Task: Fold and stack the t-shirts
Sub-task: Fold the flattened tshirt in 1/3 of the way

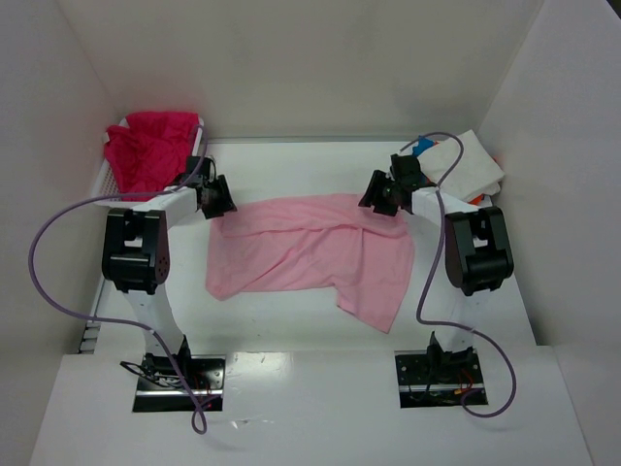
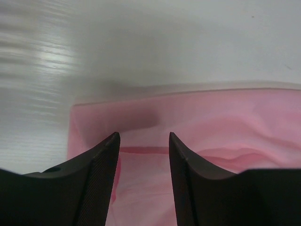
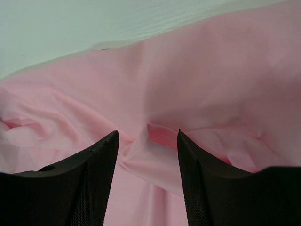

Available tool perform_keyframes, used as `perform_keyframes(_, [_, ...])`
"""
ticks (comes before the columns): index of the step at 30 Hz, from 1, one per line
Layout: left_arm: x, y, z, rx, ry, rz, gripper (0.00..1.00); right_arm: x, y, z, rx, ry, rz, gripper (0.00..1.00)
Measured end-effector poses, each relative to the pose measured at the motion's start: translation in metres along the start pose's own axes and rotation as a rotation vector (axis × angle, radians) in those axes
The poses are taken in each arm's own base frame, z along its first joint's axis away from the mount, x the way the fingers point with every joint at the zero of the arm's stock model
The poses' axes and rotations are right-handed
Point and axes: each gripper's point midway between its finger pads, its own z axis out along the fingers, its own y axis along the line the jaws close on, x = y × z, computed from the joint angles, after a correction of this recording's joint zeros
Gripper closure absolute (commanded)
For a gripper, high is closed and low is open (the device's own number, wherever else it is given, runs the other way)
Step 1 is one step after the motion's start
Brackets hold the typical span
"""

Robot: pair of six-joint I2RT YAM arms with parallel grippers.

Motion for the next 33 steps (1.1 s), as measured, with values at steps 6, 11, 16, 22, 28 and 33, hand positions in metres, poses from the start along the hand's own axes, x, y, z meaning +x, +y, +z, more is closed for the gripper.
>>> perform_keyframes(6, [-0.001,0.016,0.001,-0.092,-0.011,-0.025,0.44,0.018,0.009,0.022,-0.012,0.058,-0.017,0.41])
perform_keyframes(11, [-0.004,0.03,0.0,-0.172,-0.033,-0.026,0.43,0.029,0.011,0.029,-0.015,0.086,-0.021,0.41])
perform_keyframes(16, [-0.007,0.037,0.0,-0.215,-0.052,-0.035,0.5,0.028,0.013,0.029,-0.018,0.084,-0.02,0.47])
perform_keyframes(22, [-0.005,0.044,0.005,-0.247,-0.053,-0.049,0.68,0.032,0.01,0.033,-0.015,0.096,-0.019,0.79])
perform_keyframes(28, [-0.007,0.044,0.01,-0.249,-0.054,-0.049,0.88,0.035,0.008,0.036,-0.012,0.107,-0.017,0.85])
perform_keyframes(33, [-0.011,0.042,0.011,-0.244,-0.063,-0.048,0.97,0.036,0.009,0.034,-0.013,0.107,-0.019,0.84])
